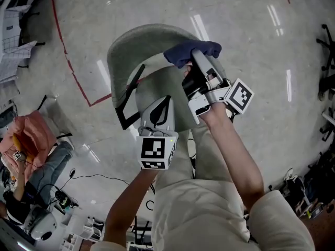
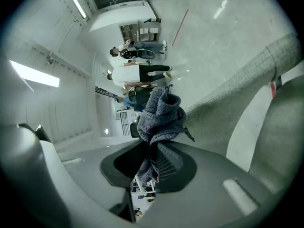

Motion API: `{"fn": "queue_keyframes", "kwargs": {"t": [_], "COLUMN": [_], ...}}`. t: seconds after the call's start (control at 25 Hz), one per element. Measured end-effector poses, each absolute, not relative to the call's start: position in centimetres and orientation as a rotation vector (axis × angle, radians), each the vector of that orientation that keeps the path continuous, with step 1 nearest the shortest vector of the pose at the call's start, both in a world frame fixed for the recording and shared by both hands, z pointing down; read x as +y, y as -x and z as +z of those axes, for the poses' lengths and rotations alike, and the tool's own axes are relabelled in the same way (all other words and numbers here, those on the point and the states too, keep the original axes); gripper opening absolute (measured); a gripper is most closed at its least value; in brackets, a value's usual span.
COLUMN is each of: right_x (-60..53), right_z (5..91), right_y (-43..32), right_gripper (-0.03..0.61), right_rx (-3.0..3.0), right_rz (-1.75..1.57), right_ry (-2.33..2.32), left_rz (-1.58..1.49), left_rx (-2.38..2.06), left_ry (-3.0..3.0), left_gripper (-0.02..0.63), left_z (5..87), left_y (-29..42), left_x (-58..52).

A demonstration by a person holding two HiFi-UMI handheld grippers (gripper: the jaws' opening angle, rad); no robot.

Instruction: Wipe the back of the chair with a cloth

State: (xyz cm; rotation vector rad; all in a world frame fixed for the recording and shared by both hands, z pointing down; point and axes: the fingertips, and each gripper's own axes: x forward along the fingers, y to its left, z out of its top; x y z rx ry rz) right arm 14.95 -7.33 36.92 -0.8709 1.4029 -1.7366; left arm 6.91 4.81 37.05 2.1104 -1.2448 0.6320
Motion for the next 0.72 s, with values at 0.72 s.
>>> {"fn": "queue_keyframes", "kwargs": {"t": [0.72], "right_x": [1.8], "right_z": [46.5], "right_y": [-14.8], "right_gripper": [0.087], "right_rx": [1.220], "right_rz": [-1.878], "right_ry": [1.066], "left_rz": [0.649], "left_rx": [-1.261], "left_ry": [-2.097], "left_gripper": [0.000], "left_z": [37.1], "left_y": [-5.3], "left_x": [9.3]}}
